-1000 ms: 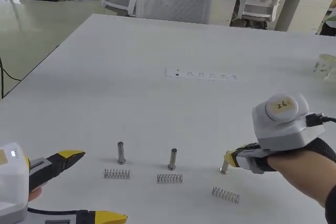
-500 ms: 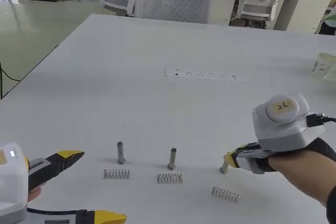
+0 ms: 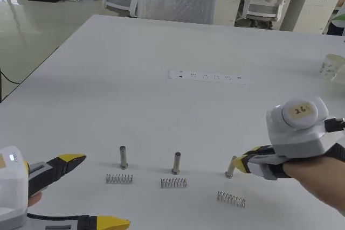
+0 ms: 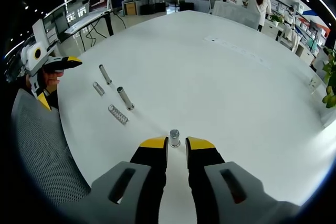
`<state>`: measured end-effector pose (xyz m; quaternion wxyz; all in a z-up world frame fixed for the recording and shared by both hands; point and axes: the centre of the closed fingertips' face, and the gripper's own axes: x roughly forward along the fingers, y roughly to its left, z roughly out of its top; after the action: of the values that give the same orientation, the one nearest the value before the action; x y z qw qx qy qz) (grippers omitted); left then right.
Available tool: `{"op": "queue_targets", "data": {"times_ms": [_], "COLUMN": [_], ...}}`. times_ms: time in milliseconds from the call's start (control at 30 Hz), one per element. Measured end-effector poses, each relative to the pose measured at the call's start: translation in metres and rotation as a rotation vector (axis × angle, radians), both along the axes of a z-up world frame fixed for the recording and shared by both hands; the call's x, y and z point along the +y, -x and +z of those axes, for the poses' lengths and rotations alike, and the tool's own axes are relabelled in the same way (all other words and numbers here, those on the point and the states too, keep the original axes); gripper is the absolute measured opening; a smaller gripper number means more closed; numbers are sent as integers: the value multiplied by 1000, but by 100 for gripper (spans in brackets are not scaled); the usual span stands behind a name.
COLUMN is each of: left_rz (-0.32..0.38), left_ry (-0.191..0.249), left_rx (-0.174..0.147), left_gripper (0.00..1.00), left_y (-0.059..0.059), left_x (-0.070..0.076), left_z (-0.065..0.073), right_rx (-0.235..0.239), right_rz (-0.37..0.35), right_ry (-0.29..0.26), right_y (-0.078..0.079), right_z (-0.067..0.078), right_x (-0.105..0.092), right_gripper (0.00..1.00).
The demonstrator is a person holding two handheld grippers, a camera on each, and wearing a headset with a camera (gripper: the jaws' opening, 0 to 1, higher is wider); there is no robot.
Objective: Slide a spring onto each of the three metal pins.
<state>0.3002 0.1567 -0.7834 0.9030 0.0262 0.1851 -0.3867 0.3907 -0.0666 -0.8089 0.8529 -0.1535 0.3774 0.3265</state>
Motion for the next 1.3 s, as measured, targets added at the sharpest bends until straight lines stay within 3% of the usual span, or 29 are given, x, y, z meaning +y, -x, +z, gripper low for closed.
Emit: {"op": "queue_targets", "data": {"times_ms": [433, 767, 1300], "left_rz": [-9, -15, -35], "left_ry": [-3, -2, 1], "left_rx": [-3, -3, 15], "left_gripper": [93, 92, 87], "left_y": [1, 3, 7], "left_x": [-1, -4, -9], "left_z": [2, 4, 1], "right_rx": [10, 83, 108], "right_rz": [103, 235, 368], "right_ry": [4, 32, 138], "right_y": [29, 52, 58], "right_z": [-7, -27, -51], "right_x": [-1, 5, 3], "right_gripper": [19, 20, 19]}}
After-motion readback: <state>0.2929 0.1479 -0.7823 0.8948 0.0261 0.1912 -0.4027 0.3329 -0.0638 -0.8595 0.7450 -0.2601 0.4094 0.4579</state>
